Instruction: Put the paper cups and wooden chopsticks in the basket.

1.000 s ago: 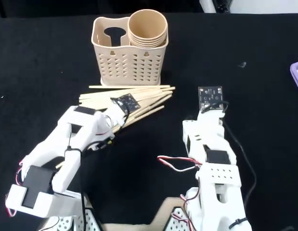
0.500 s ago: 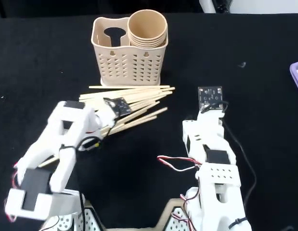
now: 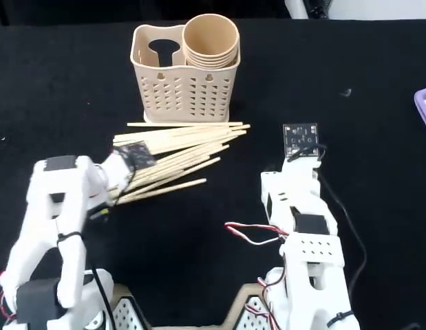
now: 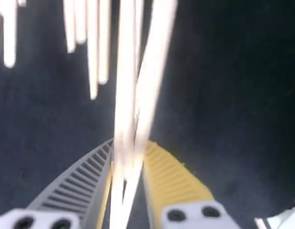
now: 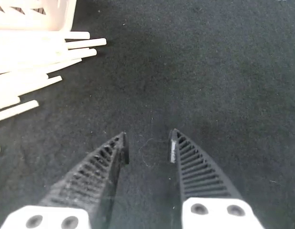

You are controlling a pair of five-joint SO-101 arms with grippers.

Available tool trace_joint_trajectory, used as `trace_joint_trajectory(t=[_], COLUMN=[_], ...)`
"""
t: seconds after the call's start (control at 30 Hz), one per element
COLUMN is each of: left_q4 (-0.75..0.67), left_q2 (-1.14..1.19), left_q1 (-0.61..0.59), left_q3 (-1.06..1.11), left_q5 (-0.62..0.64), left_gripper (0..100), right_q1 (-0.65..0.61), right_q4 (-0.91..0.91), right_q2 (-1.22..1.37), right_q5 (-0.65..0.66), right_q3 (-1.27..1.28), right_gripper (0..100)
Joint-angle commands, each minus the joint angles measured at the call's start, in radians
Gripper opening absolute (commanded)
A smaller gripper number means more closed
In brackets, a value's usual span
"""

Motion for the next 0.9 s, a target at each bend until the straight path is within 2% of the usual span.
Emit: trace_joint_trajectory(t=[0.0,0.17,0.33,0.53,0.6,0.73,0.87], left_q4=[-0.041,-0.175,-0.183,-0.184,-0.183,-0.175,-0.175], left_q2=[-0.032,-0.032,-0.032,-0.032,-0.032,-0.032,-0.031], left_q1=[-0.090,-0.170,-0.143,-0.116,-0.087,0.010,0.124], left_q3=[-0.005,-0.001,0.039,0.054,0.061,0.065,0.073], left_q5=[-0.060,-0.063,-0.028,-0.017,0.005,0.147,0.232], left_gripper=[5,11,22,23,23,23,23], right_q1=[-0.014,-0.014,-0.014,-0.014,-0.014,-0.014,-0.014], right_q4=[-0.023,-0.021,-0.023,-0.021,-0.023,-0.023,-0.023], right_q2=[0.002,0.002,0.002,0.002,0.002,0.002,0.002], right_q5=[-0.002,-0.002,-0.002,-0.002,-0.002,-0.002,-0.002], right_q3=[-0.005,-0.005,-0.005,-0.005,-0.005,-0.005,-0.005], right_gripper=[15.5,15.5,15.5,15.5,15.5,15.5,15.5])
